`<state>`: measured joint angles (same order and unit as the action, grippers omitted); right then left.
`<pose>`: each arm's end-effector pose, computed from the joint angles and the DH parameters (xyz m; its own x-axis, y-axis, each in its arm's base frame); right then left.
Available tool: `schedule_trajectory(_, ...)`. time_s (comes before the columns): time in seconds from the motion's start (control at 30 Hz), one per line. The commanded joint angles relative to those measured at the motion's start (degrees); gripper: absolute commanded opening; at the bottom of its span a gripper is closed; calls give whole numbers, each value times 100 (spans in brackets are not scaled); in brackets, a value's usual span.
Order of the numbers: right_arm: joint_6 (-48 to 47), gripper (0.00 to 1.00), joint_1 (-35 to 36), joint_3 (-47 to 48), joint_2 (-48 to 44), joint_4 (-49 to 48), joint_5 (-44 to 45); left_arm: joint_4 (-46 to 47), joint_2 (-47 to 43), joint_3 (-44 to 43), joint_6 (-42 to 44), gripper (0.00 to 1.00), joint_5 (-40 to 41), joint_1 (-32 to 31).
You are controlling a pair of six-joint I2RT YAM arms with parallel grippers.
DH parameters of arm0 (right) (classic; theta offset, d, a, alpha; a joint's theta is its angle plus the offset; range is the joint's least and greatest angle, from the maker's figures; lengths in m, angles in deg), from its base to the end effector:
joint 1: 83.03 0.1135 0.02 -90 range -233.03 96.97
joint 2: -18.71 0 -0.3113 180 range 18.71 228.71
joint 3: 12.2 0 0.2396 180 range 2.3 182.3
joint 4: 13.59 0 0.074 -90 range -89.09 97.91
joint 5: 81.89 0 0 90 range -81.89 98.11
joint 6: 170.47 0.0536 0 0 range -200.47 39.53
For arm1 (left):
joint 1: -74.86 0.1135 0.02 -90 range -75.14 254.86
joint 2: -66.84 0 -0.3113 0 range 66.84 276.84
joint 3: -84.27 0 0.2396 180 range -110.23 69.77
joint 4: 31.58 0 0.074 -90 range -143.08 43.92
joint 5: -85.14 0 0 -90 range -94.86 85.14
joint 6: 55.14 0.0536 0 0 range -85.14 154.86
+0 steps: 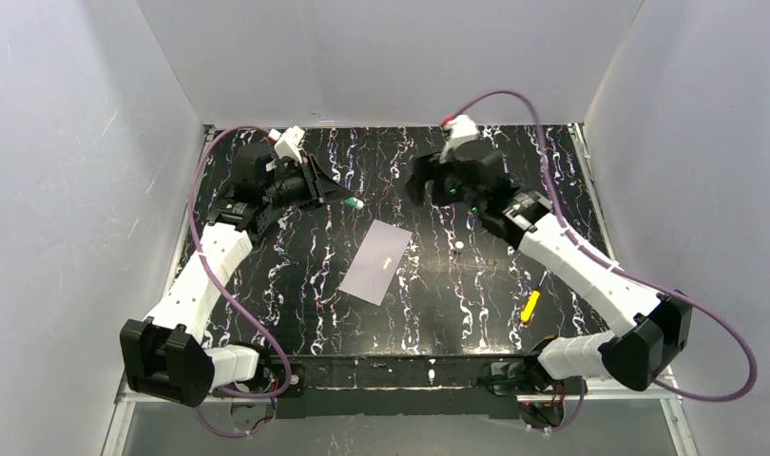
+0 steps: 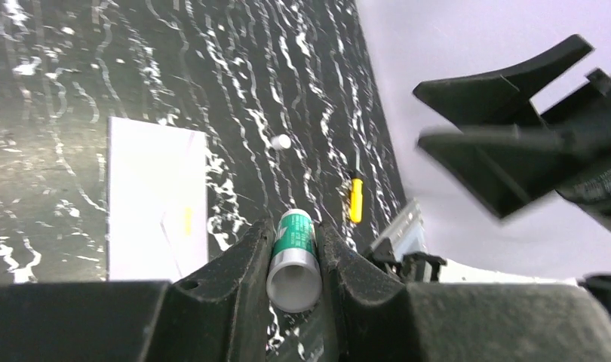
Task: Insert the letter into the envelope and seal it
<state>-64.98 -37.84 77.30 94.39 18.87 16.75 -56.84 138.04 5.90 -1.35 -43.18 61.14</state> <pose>0.2143 0.2043 0.4318 -0.3776 -0.0055 -0.9260 -0.5191 0.8293 0.2068 0.2522 -0.0958 0.4021 -0.6916 -0.3082 -0.6532 0.4339 0.5457 -0.7169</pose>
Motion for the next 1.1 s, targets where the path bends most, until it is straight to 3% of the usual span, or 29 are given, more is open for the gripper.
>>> schedule_trajectory(0.0, 1628, 82, -1269, -599, 42, 868, 413, 567, -359, 353, -55, 0, 983, -5)
schedule_trajectory(0.17, 1259, 67, -1696, -1118, 683, 1414, 1152, 738, -453, 621, -131, 0, 925, -3)
schedule_trajectory(0.43, 872, 70, -1698, -1001, 1624, 1531, 1078, 628, -561, 820, -79, 0, 968, -3)
schedule_trajectory(1.07, 631, 54, -1612, -718, 2610, 1123, 588, 568, -572, 878, -9, 0, 939, -6)
